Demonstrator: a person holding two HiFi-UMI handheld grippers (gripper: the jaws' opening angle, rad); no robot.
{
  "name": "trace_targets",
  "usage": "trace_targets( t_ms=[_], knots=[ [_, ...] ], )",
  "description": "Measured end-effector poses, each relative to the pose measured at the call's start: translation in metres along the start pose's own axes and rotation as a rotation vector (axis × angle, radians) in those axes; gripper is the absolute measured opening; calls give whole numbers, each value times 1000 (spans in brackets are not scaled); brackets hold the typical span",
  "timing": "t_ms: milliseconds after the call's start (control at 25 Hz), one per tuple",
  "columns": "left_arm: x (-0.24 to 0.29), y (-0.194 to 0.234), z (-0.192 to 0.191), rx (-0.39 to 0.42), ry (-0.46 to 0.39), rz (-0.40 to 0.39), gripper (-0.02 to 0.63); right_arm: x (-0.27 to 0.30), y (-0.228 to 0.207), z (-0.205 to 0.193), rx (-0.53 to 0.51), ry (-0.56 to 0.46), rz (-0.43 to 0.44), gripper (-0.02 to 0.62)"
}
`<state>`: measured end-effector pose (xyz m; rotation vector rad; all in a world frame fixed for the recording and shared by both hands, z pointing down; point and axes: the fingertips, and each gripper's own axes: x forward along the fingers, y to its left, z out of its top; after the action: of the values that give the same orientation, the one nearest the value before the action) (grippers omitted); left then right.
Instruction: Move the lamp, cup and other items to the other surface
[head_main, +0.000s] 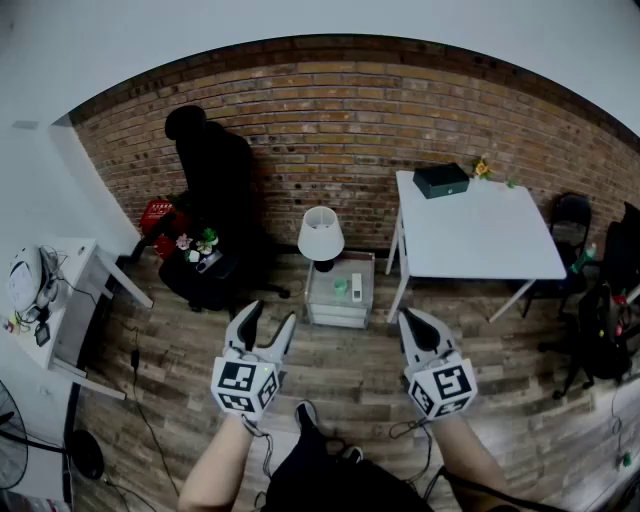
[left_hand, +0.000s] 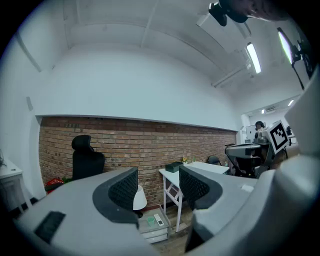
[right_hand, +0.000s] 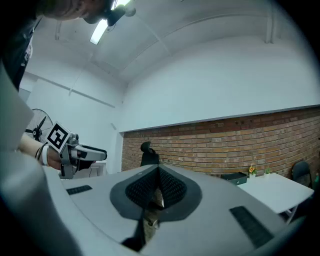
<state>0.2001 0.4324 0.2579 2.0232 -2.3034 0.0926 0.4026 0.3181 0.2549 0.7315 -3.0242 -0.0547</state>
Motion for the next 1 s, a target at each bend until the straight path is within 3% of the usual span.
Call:
trace_targets(
  t_ms=[560,600,680,1000],
  knots=[
    [32,35,-9,-18,-4,-59,276,40,-20,-19,43,24,-57,11],
    [38,41,-13,-26,6,-64,282,48,-22,-21,40,33,-57,67],
    [51,56,-19,-38,22,-72,291,65,-25,-26,41,52,-51,116],
    [103,135,-37,-83,39,-105,295,145,-30,-37,39,101,-76,169]
  ],
)
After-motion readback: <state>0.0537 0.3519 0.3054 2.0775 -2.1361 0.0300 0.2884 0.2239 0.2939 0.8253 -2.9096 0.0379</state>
